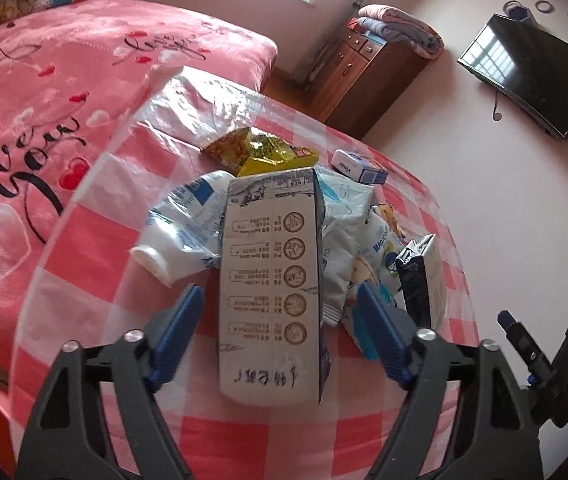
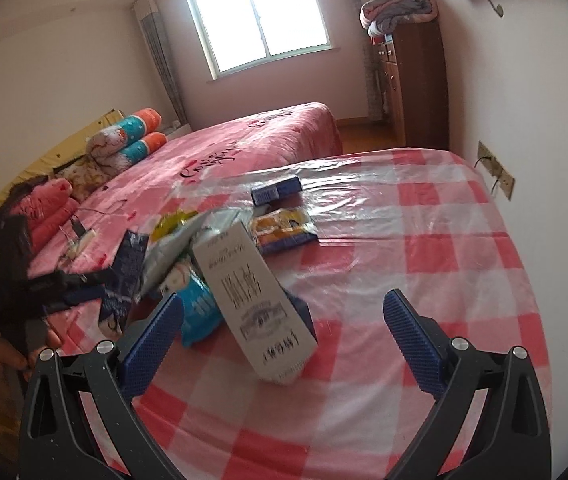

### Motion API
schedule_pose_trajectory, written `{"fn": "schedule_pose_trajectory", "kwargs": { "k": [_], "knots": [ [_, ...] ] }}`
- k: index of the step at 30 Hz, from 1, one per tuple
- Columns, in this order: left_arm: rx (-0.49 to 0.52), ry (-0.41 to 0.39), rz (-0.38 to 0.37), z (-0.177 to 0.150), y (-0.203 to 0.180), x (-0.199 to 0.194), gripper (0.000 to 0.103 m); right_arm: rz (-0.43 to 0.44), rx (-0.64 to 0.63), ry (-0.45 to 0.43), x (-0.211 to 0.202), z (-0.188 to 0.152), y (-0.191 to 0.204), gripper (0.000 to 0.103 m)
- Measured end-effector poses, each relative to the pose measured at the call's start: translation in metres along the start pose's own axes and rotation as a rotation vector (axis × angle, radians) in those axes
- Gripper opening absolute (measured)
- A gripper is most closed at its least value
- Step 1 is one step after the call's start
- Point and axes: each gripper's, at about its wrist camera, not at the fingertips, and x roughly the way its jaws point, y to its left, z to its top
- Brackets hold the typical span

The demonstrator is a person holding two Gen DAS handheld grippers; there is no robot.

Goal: Collect trash
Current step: 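Grasp the white printed milk carton with the left tool, then grasp the blue cartoon snack bag with the right tool while the left tool holds the carton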

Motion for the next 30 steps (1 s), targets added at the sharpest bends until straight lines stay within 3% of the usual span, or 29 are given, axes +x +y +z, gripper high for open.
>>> {"fn": "schedule_pose_trajectory", "kwargs": {
  "k": [4, 7, 9, 18, 25, 30],
  "knots": [
    [-0.007, 0.009, 0.01, 0.002, -0.002, 0.013, 0.073, 0.019, 0.02, 0.006, 0.01, 0.013, -0.006, 0.098],
    [-0.014, 0.01, 0.031, 0.002, -0.001, 0.018, 0.064, 0.037, 0.013, 0.014, 0.018, 0.018, -0.006, 0.096],
    [-0.028, -0.005, 0.024, 0.001, 0.001, 0.017, 0.064, 0.044, 0.013, 0.023, 0.025, 0.023, -0.007, 0.08],
    [-0.055, -0.043, 0.004, -0.008, 0.005, 0.011, 0.062, 0.123, 0.072, 0.05, 0.049, 0.034, -0.005, 0.079],
    [-0.063, -0.077, -0.036, -0.015, 0.01, -0.007, 0.062, 0.196, -0.043, 0.021, 0.035, 0.016, 0.041, 0.079],
    [-0.066, -0.098, -0.052, -0.019, 0.014, -0.023, 0.062, 0.243, -0.175, 0.062, 0.041, 0.002, 0.081, 0.079]
  ]
}}
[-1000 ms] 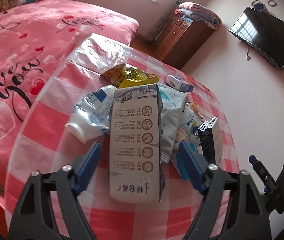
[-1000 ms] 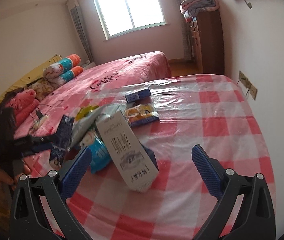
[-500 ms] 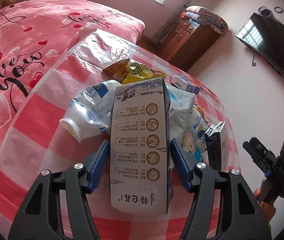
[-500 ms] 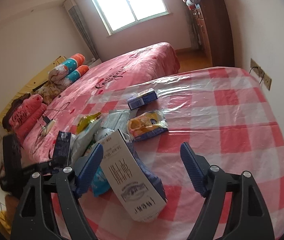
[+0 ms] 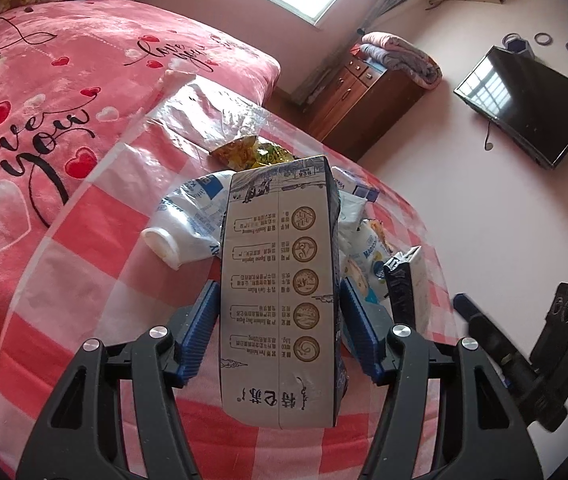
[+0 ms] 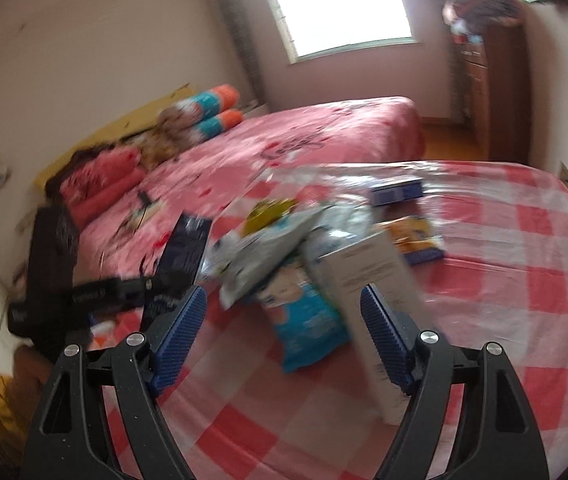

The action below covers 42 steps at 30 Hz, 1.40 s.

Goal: Collect trash
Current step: 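Grasp the blue cartoon snack bag with the right tool while the left tool holds the carton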

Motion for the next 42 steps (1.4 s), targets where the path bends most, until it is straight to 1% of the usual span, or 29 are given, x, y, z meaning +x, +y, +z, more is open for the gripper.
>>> {"fn": "schedule_pose_trajectory", "kwargs": {
  "k": [4, 7, 9, 10, 16, 22, 26, 30, 31, 33, 35, 37, 38, 40, 42],
  "knots": [
    [0.003, -0.015, 0.01, -0.002, 0.006, -0.01, 0.062, 0.02, -0.045, 0.062, 0.027, -0.005, 0.014, 0.074],
    [-0.011, -0.017, 0.014, -0.004, 0.012, -0.015, 0.062, 0.008, -0.065, 0.102, 0.044, -0.009, 0.018, 0.071],
    [-0.015, -0.019, 0.019, -0.006, 0.016, -0.018, 0.062, -0.006, -0.082, 0.121, 0.053, -0.009, 0.019, 0.066],
    [-0.018, -0.017, 0.02, -0.006, 0.018, -0.019, 0.062, -0.018, -0.093, 0.129, 0.057, -0.01, 0.02, 0.066],
    [-0.016, -0.014, 0.027, -0.011, 0.024, -0.022, 0.062, -0.113, -0.159, 0.164, 0.082, -0.014, 0.02, 0.066],
    [-0.017, -0.012, 0.026, -0.012, 0.025, -0.023, 0.062, -0.153, -0.189, 0.187, 0.095, -0.013, 0.016, 0.066],
    [-0.015, -0.003, 0.025, -0.014, 0.025, -0.022, 0.062, -0.183, -0.242, 0.204, 0.102, -0.013, 0.022, 0.066],
    [-0.008, 0.0, 0.03, -0.016, 0.024, -0.022, 0.062, -0.207, -0.261, 0.212, 0.11, -0.013, 0.022, 0.067],
    [-0.007, 0.001, 0.031, -0.016, 0.024, -0.021, 0.062, -0.213, -0.265, 0.217, 0.112, -0.012, 0.022, 0.068],
    [-0.008, 0.003, 0.03, -0.017, 0.023, -0.021, 0.062, -0.221, -0.28, 0.234, 0.118, -0.012, 0.023, 0.075],
    [-0.002, 0.008, 0.031, -0.019, 0.021, -0.021, 0.062, -0.244, -0.3, 0.242, 0.123, -0.014, 0.025, 0.075],
    [0.003, 0.014, 0.034, -0.021, 0.021, -0.022, 0.063, -0.242, -0.307, 0.247, 0.123, -0.014, 0.026, 0.074],
    [0.005, 0.017, 0.034, -0.022, 0.021, -0.021, 0.063, -0.242, -0.309, 0.25, 0.123, -0.014, 0.026, 0.072],
    [0.007, 0.024, 0.036, -0.024, 0.021, -0.021, 0.063, -0.248, -0.313, 0.254, 0.122, -0.016, 0.027, 0.065],
    [0.007, 0.031, 0.038, -0.027, 0.021, -0.021, 0.063, -0.252, -0.302, 0.25, 0.119, -0.017, 0.025, 0.053]
  ]
}}
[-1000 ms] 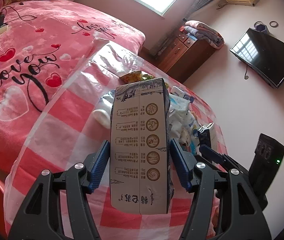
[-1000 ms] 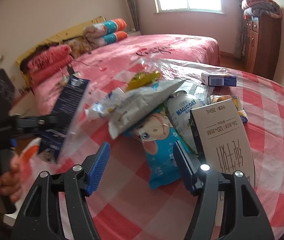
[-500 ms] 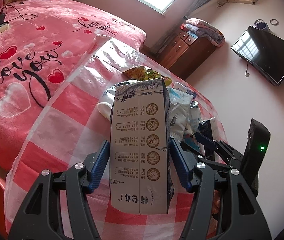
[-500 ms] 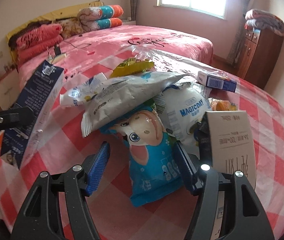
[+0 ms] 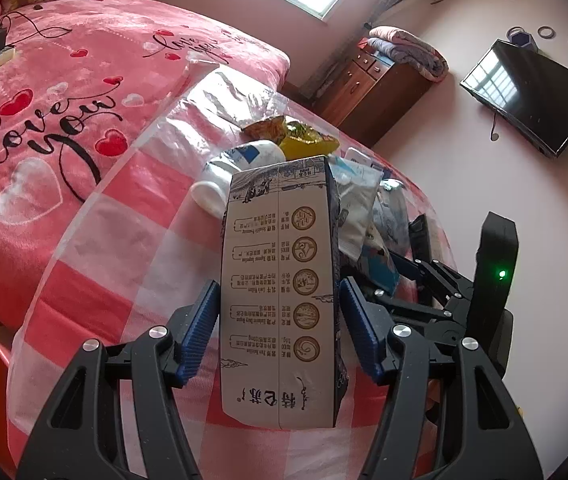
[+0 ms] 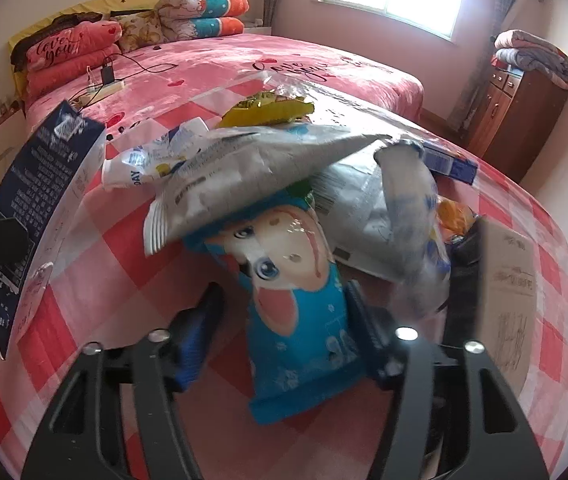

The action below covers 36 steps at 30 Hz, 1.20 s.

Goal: Collect trash
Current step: 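Grasp the blue cartoon snack bag with the right tool while the left tool holds the carton, then carry both items over the orange bucket and open both tools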

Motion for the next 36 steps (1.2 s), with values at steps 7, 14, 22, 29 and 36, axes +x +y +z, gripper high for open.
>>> {"fn": "schedule_pose_trajectory", "kwargs": {
  "k": [7, 14, 22, 29, 36],
  "knots": [
    [0.008, 0.014, 0.009, -0.009, 0.002, -0.004, 0.063, 0.034, 0.062, -0.013, -0.013, -0.012, -0.006, 0.043],
    [0.021, 0.014, 0.014, -0.018, 0.002, -0.014, 0.063, 0.069, 0.134, -0.035, -0.034, -0.033, -0.003, 0.041],
    [0.035, 0.012, 0.01, -0.027, 0.001, -0.024, 0.063, 0.122, 0.227, -0.055, -0.058, -0.052, 0.002, 0.039],
    [0.051, 0.01, 0.007, -0.035, 0.003, -0.034, 0.063, 0.191, 0.285, -0.072, -0.081, -0.065, 0.014, 0.039],
    [0.054, -0.009, 0.01, -0.042, 0.011, -0.052, 0.063, 0.267, 0.3, -0.079, -0.099, -0.064, 0.034, 0.039]
  ]
}}
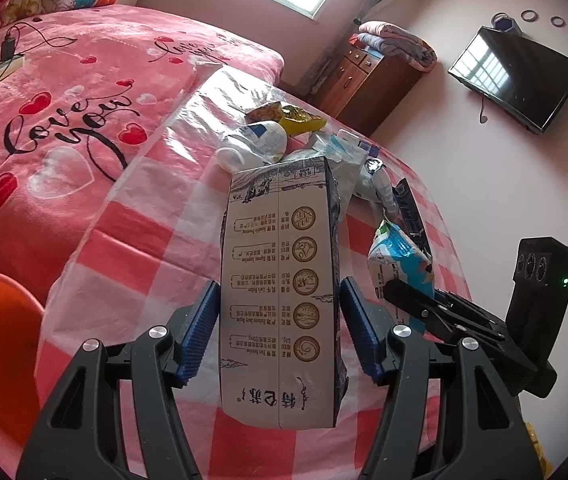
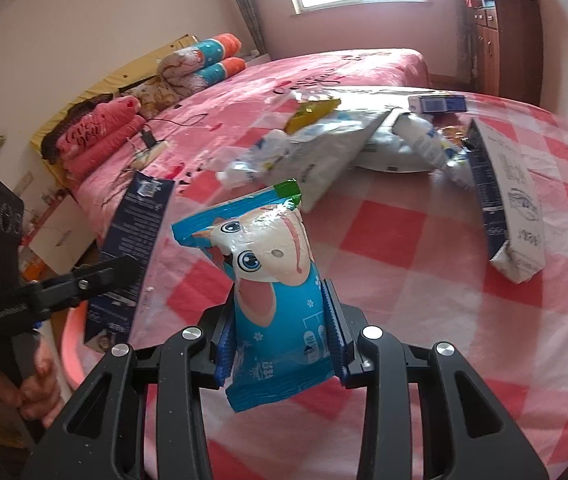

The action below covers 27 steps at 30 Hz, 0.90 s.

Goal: Collect trash
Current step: 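Carry both items over the orange bucket and open both tools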

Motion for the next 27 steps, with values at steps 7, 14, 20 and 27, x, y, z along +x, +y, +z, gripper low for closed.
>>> {"fn": "schedule_pose_trajectory", "kwargs": {
  "k": [7, 14, 20, 27],
  "knots": [
    [-0.019, -0.028, 0.019, -0.008, 0.017, -0.023, 0.063, 0.104, -0.013, 0.017, -0.002, 0.001, 0.038, 0.039],
    [-0.059, -0.06, 0.07, -0.019, 0.047, -0.055, 0.063, 0.211, -0.069, 0.061, 0.008, 0.003, 0.087, 0.039],
    [-0.124, -0.086, 0.148, -0.033, 0.086, -0.086, 0.063, 0.312, -0.118, 0.119, 0.026, 0.004, 0.135, 0.039],
    [-0.206, -0.092, 0.241, -0.053, 0.129, -0.107, 0.063, 0.401, -0.198, 0.194, 0.052, -0.001, 0.195, 0.039]
  ]
}}
